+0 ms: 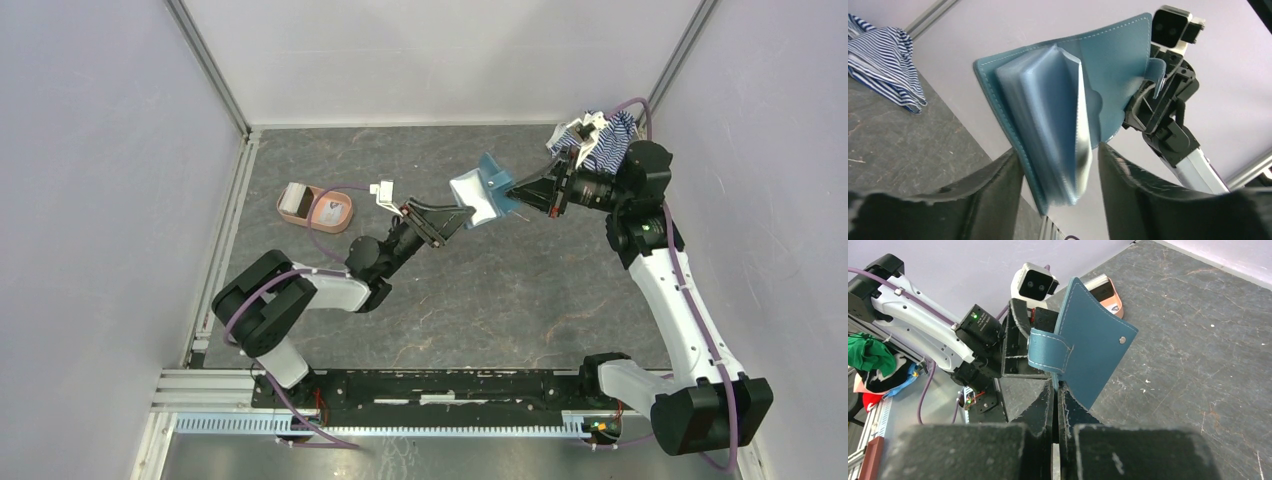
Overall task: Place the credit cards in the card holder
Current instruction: Close the card holder at the center of the board.
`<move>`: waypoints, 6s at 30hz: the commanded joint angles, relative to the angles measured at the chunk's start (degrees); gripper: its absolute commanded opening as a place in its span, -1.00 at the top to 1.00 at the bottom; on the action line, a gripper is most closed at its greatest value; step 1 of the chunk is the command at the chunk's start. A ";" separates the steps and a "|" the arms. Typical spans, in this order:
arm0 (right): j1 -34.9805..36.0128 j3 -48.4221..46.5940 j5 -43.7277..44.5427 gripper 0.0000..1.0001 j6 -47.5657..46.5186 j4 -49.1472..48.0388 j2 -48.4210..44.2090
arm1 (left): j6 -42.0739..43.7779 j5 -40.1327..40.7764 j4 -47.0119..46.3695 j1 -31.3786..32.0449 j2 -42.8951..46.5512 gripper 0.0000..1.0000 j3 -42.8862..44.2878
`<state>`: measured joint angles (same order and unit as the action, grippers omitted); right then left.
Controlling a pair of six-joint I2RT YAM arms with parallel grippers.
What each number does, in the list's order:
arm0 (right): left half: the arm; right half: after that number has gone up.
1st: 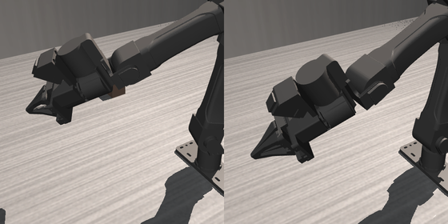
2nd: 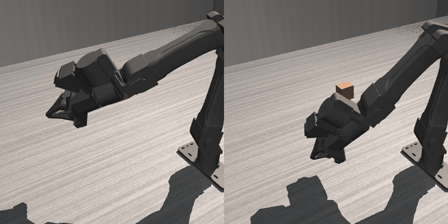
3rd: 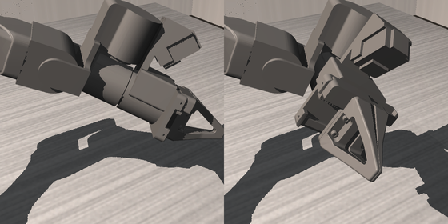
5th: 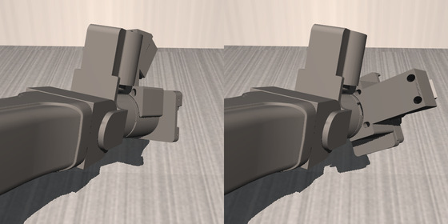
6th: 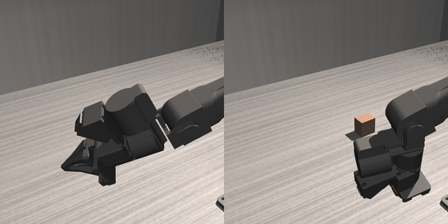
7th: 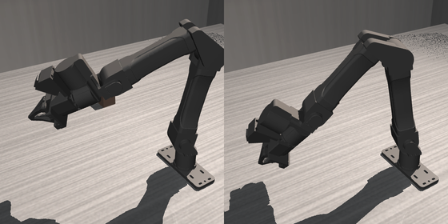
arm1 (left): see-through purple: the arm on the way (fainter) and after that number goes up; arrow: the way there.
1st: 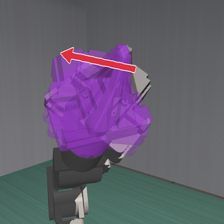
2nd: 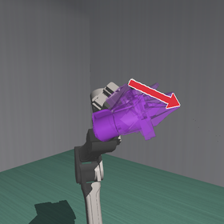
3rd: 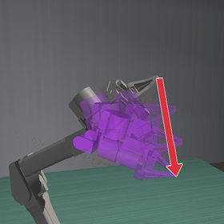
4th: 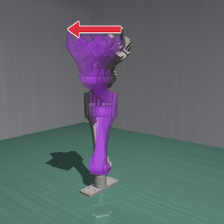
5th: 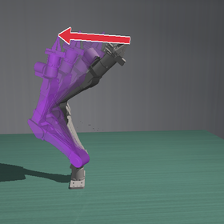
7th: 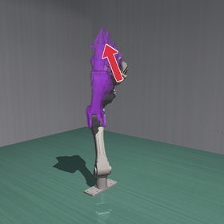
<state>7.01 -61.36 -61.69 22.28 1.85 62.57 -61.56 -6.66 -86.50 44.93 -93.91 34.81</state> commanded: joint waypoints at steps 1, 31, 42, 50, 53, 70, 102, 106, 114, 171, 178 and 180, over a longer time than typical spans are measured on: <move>-0.04 0.89 1.58 1.00 -4.31 1.32 -1.03 | -4.94 2.77 -13.04 -0.53 -1.54 -0.06 1.97; -0.91 23.44 3.95 -0.68 -43.73 6.04 2.53 | 25.58 11.66 91.47 -1.99 14.90 0.96 11.44; -1.15 30.06 1.31 -0.70 -39.25 -4.68 1.14 | 33.69 26.80 123.01 6.81 -6.25 0.96 35.10; 2.96 35.04 11.72 -0.65 -31.22 -17.80 7.01 | 32.88 27.13 123.20 8.48 -12.25 0.96 37.51; 9.47 33.16 16.92 -0.60 -36.53 -16.26 8.91 | 32.45 26.69 123.16 8.68 -11.83 0.93 37.44; 19.60 28.96 31.38 -0.70 -32.11 -20.71 19.66 | 29.96 24.53 122.74 8.79 -9.89 0.32 37.80; 17.77 29.23 34.53 -0.02 -27.94 -14.24 19.89 | 28.93 22.84 119.64 8.77 -8.96 0.33 36.57; 16.58 29.61 33.51 -0.08 -26.50 -13.89 19.45 | 28.99 22.57 119.63 8.77 -8.93 0.31 37.12; 12.71 30.08 27.16 -0.06 -22.47 -12.68 20.85 | 28.70 21.26 118.86 8.86 -9.87 0.24 37.85; 17.80 28.32 43.64 -0.04 -27.80 -6.16 16.25 | 25.70 18.86 114.62 9.57 -11.07 0.19 37.78; 14.82 28.81 39.72 0.08 -26.33 -4.59 17.69 | 25.44 19.26 114.62 9.57 -11.18 0.19 37.96; 14.31 28.91 39.57 0.10 -26.39 -3.70 17.55 | 25.44 19.32 114.62 9.57 -11.16 0.19 37.97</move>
<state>22.35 -32.51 -20.45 -4.32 -3.07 79.81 -34.06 11.88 29.85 54.13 -104.47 72.16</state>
